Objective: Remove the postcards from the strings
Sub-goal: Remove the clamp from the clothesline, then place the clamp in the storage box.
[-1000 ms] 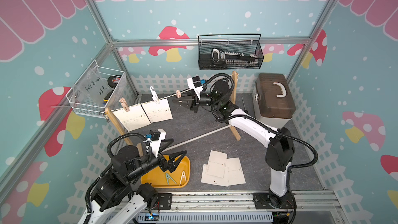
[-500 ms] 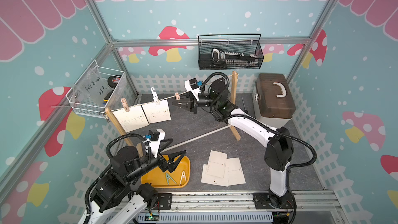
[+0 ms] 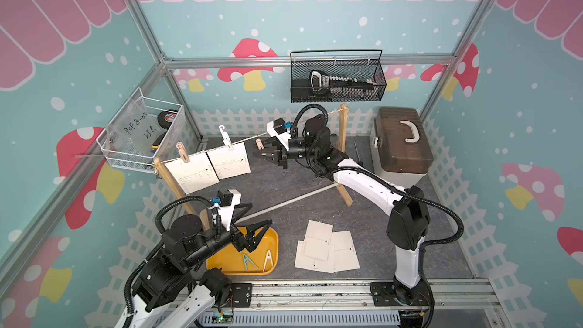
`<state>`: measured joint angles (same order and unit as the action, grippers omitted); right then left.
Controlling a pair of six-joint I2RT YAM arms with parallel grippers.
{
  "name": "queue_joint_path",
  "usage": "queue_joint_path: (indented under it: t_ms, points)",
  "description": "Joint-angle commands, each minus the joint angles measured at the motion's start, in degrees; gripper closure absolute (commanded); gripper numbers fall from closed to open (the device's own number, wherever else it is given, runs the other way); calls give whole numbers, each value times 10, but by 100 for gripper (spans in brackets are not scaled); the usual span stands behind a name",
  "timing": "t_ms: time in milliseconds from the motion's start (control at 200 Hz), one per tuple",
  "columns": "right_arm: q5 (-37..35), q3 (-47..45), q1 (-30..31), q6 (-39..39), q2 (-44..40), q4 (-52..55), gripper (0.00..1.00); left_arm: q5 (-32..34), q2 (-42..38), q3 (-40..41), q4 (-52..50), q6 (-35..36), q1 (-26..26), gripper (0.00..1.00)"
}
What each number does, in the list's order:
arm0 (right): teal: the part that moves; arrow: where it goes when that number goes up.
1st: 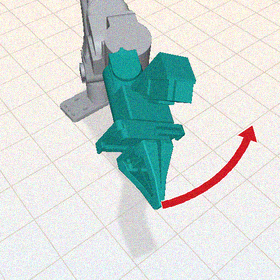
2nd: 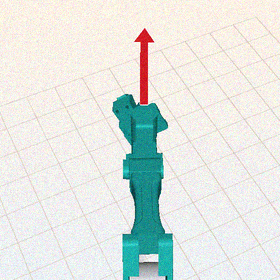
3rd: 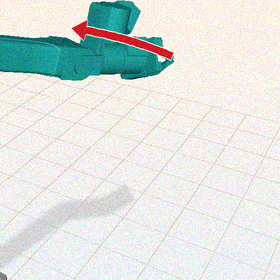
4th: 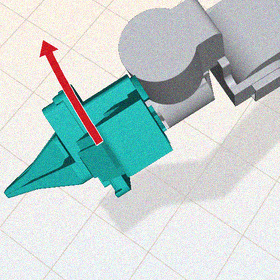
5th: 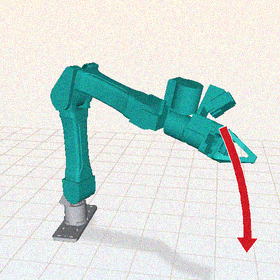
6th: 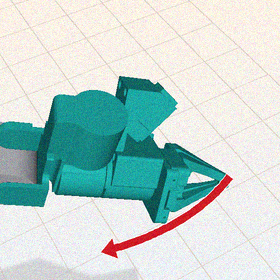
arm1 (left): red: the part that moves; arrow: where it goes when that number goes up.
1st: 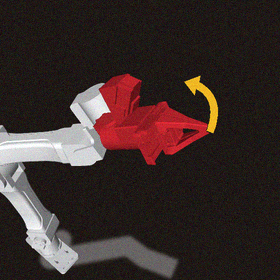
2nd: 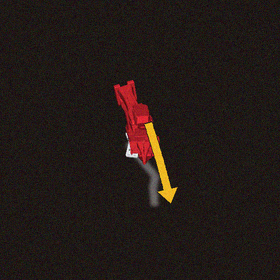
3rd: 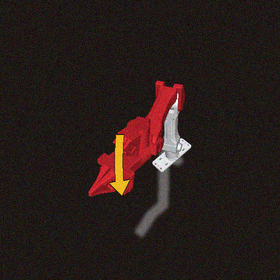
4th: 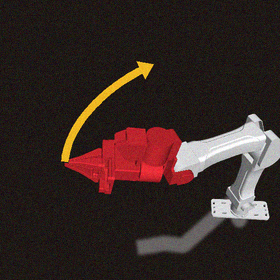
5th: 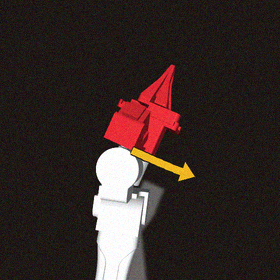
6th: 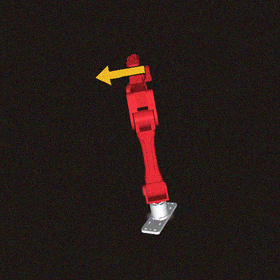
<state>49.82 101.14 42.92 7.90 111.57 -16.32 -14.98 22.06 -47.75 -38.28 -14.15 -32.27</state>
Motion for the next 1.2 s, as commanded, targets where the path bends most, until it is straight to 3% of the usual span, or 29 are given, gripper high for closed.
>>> queue_joint_path:
  t_ms: [0,410,691,966,1196]
  points:
    - [-6,-48,5,-36,-42,15,97,58,-30,6,-4,-8,3,1]
    - [-82,-251,36,-111,-160,39,96,276,-125,21,-32,-35,3,1]
    - [-156,-308,114,-203,-153,75,95,270,-78,-1,-70,-128,3,1]
    - [-151,-330,144,-180,-118,44,94,366,-60,-18,-155,-274,3,1]
    - [-172,-351,174,-189,-97,40,85,362,-53,-4,-147,-283,3,1]
